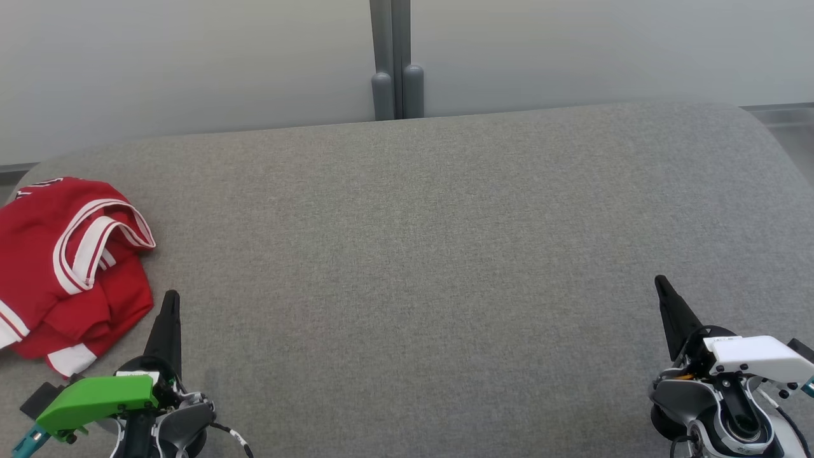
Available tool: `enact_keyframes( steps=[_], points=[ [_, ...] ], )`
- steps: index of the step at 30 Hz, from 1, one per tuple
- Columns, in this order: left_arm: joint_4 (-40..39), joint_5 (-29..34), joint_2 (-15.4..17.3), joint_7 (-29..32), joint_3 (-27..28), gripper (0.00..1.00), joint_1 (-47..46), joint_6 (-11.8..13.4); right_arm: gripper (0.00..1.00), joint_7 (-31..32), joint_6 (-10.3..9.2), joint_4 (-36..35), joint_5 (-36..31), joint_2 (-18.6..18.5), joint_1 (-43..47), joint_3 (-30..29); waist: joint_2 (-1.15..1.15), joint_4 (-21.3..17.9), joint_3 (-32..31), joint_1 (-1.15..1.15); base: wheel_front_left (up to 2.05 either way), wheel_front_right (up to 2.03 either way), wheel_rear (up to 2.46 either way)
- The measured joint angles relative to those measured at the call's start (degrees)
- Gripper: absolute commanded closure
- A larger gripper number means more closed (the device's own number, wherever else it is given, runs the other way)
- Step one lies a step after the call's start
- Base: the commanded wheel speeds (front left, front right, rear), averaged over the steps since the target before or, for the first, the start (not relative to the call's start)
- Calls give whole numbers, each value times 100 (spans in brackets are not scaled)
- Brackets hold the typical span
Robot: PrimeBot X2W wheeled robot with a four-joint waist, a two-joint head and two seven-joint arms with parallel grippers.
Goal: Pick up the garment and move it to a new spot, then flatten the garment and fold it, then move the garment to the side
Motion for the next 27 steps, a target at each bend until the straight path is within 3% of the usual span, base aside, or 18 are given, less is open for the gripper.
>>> enact_keyframes(
  steps=[27],
  points=[
    [0, 0, 0, 0, 0, 100, -1, 0, 100, 0, 0, 0, 0, 0, 0, 0, 0, 0, 0, 0, 0, 0, 0]
  ],
)
